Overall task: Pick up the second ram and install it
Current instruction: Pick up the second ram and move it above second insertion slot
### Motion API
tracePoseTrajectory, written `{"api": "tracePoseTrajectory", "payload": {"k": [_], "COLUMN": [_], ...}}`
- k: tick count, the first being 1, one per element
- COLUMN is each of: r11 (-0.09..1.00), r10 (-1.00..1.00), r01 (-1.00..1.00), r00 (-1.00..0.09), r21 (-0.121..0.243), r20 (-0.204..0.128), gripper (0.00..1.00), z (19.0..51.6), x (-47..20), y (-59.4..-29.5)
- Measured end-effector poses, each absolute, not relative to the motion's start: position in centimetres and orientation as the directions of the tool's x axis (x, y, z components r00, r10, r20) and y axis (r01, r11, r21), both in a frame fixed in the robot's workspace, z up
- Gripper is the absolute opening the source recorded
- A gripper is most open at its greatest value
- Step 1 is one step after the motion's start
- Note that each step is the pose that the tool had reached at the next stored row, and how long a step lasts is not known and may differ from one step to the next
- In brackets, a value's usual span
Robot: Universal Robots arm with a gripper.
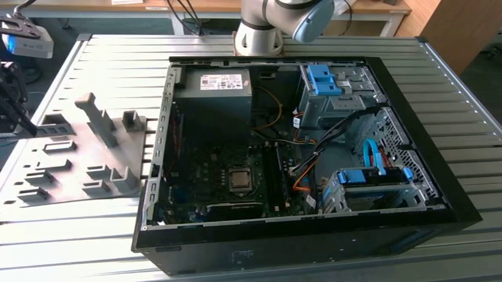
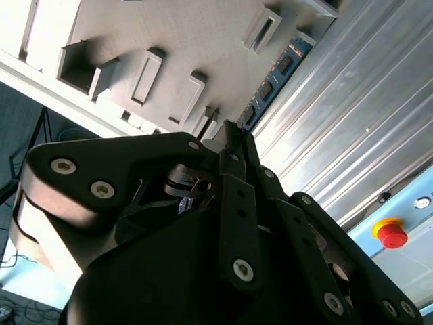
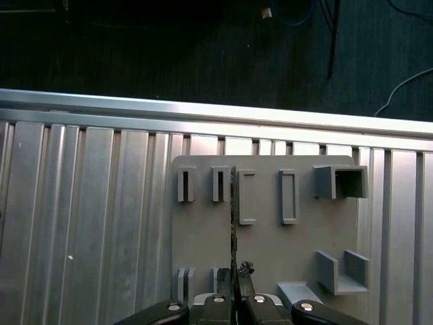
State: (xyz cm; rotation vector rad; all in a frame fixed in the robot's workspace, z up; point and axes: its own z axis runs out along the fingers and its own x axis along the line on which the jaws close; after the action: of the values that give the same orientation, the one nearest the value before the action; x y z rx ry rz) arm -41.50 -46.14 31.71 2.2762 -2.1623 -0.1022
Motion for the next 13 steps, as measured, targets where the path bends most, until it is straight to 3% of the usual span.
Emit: {"api": "tracePoseTrajectory", "payload": {"k": [13], "r11": [-0.052], "r10": [-0.998], "r01": [-0.998], "r00": [0.05], "r21": [0.045], "r20": [-0.047], "gripper": [0.14], "z": [32.74], "x": [-41.5], "y": [-46.13]}}
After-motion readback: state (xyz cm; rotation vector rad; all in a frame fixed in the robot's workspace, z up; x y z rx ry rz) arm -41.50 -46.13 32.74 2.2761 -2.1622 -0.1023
